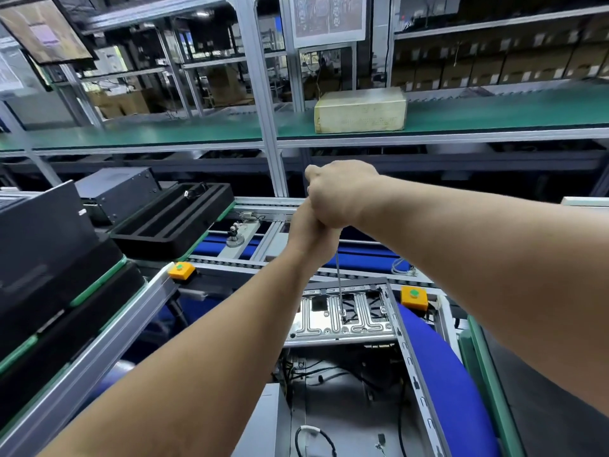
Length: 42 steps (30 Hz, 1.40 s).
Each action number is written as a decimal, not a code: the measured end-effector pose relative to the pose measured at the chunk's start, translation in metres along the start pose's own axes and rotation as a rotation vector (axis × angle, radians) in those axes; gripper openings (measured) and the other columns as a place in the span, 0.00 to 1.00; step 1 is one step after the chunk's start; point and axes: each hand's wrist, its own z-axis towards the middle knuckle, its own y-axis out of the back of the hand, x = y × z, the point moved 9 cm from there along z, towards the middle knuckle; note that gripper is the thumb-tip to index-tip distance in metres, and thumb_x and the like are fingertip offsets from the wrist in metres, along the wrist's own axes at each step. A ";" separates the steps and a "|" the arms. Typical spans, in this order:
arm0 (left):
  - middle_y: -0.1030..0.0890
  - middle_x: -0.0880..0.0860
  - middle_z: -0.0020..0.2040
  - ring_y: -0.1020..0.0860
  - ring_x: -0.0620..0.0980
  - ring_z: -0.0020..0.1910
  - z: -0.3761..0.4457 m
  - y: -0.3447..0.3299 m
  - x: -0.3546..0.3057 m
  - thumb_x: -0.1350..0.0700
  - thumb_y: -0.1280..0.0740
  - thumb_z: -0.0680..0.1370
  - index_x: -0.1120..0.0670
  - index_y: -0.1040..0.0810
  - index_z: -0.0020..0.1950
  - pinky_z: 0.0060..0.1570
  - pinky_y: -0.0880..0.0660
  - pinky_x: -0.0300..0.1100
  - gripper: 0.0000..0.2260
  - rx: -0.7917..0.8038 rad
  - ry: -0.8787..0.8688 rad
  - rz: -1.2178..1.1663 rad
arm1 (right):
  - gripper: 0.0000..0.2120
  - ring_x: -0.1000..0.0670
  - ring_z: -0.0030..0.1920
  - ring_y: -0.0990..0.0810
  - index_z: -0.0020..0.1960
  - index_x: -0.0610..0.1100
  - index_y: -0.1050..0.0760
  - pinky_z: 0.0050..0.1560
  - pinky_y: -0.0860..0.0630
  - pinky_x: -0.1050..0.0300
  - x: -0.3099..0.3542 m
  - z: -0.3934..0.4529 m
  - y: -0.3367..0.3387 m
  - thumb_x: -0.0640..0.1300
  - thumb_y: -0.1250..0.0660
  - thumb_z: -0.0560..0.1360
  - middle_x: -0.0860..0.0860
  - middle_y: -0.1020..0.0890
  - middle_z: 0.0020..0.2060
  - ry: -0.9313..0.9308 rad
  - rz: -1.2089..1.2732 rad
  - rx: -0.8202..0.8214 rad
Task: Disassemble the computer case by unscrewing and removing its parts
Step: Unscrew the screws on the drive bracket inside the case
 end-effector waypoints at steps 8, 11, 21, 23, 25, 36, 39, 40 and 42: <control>0.17 0.48 0.40 0.22 0.52 0.38 -0.021 -0.003 0.017 0.54 0.34 0.84 0.52 0.18 0.51 0.43 0.23 0.51 0.06 0.111 0.000 -0.036 | 0.11 0.43 0.47 0.22 0.59 0.47 0.36 0.40 0.29 0.50 -0.005 -0.001 -0.001 0.46 0.36 0.82 0.47 0.22 0.51 0.059 0.103 0.114; 0.18 0.45 0.35 0.23 0.48 0.33 -0.019 0.003 0.010 0.52 0.34 0.83 0.45 0.20 0.46 0.37 0.25 0.46 0.07 0.082 -0.044 0.023 | 0.08 0.46 0.47 0.22 0.58 0.49 0.32 0.41 0.27 0.51 -0.005 -0.004 -0.001 0.43 0.36 0.80 0.49 0.22 0.51 0.110 0.217 0.158; 0.23 0.40 0.26 0.28 0.40 0.22 -0.015 0.009 0.012 0.49 0.23 0.76 0.47 0.22 0.36 0.23 0.34 0.34 0.12 0.023 0.042 -0.018 | 0.16 0.43 0.46 0.26 0.54 0.48 0.36 0.43 0.32 0.50 -0.009 -0.007 0.002 0.61 0.43 0.82 0.49 0.27 0.44 0.016 0.143 -0.023; 0.23 0.40 0.26 0.29 0.41 0.23 -0.015 0.007 0.010 0.48 0.22 0.74 0.45 0.21 0.36 0.27 0.33 0.38 0.10 0.029 0.044 0.012 | 0.16 0.43 0.46 0.26 0.54 0.48 0.34 0.43 0.31 0.49 -0.011 -0.008 0.002 0.61 0.45 0.83 0.50 0.27 0.43 -0.001 0.096 -0.065; 0.21 0.41 0.28 0.27 0.41 0.26 -0.015 0.004 0.010 0.49 0.22 0.74 0.46 0.19 0.37 0.31 0.31 0.41 0.09 0.038 0.039 0.010 | 0.13 0.44 0.46 0.25 0.53 0.47 0.34 0.41 0.31 0.50 -0.009 -0.007 0.001 0.57 0.43 0.83 0.51 0.28 0.41 0.023 0.078 -0.052; 0.23 0.49 0.35 0.26 0.52 0.36 -0.022 -0.001 0.010 0.57 0.34 0.82 0.47 0.17 0.47 0.41 0.27 0.55 0.08 0.126 -0.055 -0.127 | 0.07 0.47 0.45 0.25 0.55 0.49 0.34 0.38 0.34 0.53 -0.010 -0.011 0.000 0.50 0.37 0.83 0.52 0.25 0.45 0.108 0.165 0.093; 0.19 0.54 0.39 0.24 0.53 0.38 -0.024 -0.002 0.008 0.55 0.35 0.81 0.43 0.17 0.48 0.42 0.25 0.54 0.09 0.134 -0.071 -0.126 | 0.05 0.53 0.42 0.27 0.55 0.50 0.32 0.35 0.35 0.56 -0.008 -0.012 -0.001 0.49 0.37 0.83 0.54 0.25 0.44 0.135 0.215 0.116; 0.16 0.55 0.43 0.20 0.54 0.41 -0.024 -0.003 0.009 0.54 0.36 0.82 0.45 0.17 0.50 0.45 0.23 0.55 0.08 0.139 -0.070 -0.103 | 0.04 0.53 0.42 0.27 0.55 0.50 0.31 0.35 0.34 0.56 -0.007 -0.012 -0.001 0.49 0.37 0.82 0.54 0.25 0.45 0.142 0.217 0.125; 0.14 0.55 0.49 0.17 0.57 0.47 -0.023 -0.004 0.011 0.56 0.36 0.84 0.49 0.18 0.52 0.48 0.22 0.56 0.07 0.150 -0.053 -0.062 | 0.03 0.53 0.43 0.26 0.55 0.51 0.30 0.36 0.33 0.56 -0.007 -0.012 0.000 0.48 0.37 0.82 0.54 0.24 0.46 0.143 0.223 0.135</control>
